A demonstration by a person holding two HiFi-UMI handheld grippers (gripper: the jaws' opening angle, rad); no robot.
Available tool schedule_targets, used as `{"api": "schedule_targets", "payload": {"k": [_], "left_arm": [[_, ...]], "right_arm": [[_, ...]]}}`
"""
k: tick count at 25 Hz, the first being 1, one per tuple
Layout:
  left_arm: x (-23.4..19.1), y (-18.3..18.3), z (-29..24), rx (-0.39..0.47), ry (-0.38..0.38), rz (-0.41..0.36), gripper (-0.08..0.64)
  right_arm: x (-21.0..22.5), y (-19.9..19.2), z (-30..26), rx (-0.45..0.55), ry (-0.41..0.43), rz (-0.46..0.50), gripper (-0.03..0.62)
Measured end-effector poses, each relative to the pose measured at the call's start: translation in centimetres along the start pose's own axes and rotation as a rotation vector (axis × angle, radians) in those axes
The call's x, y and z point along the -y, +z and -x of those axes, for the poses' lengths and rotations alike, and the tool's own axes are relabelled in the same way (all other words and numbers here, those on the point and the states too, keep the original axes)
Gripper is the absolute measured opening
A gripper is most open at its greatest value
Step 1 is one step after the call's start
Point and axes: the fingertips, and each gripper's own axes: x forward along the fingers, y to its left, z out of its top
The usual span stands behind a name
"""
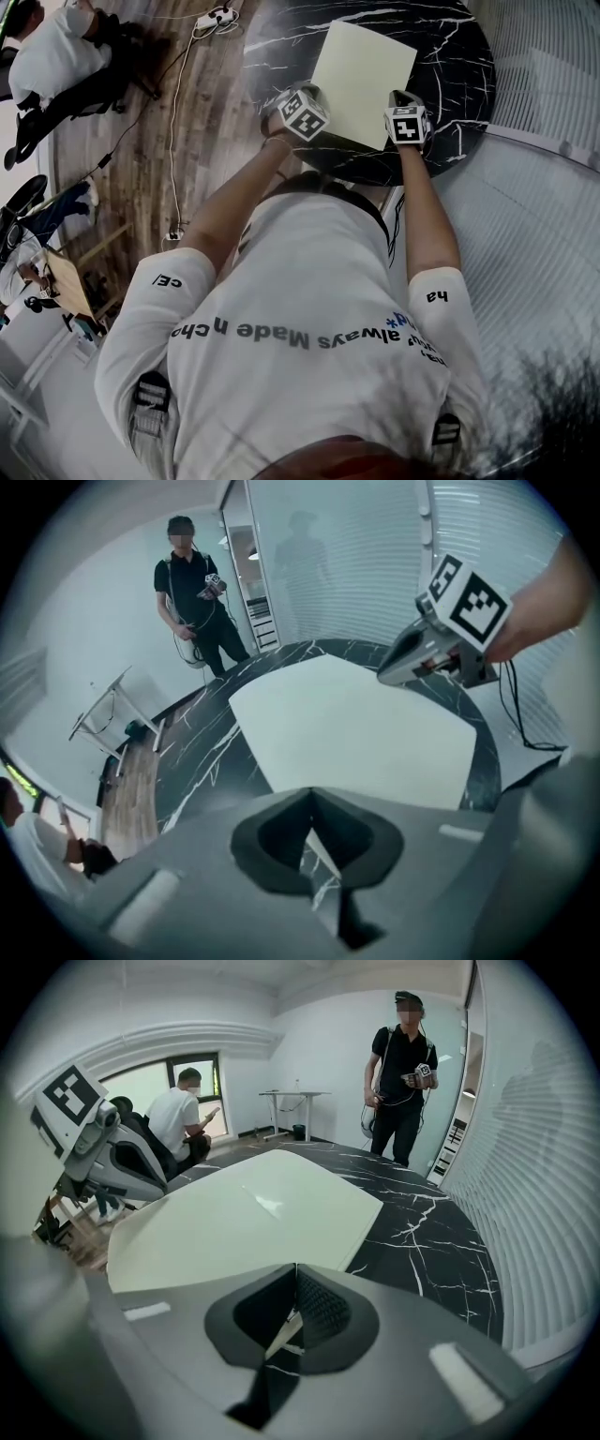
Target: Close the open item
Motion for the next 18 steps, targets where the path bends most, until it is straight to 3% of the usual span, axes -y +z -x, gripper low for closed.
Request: {"api": "schedule_targets", "payload": {"k": [11,18], "left_arm": [[0.5,-0.6,-1.0,-0.067,-0.008,-0.080,0.002],[0.5,-0.7,-1.2,-0.063,-0.013,-0.079,0.002]], "right_arm": [[1.2,-0.3,0.6,-0.020,-0.041,-0.006,0.001],[1.1,-0.4,0.2,-0.040,-0.035,0.010,-0.011]]}}
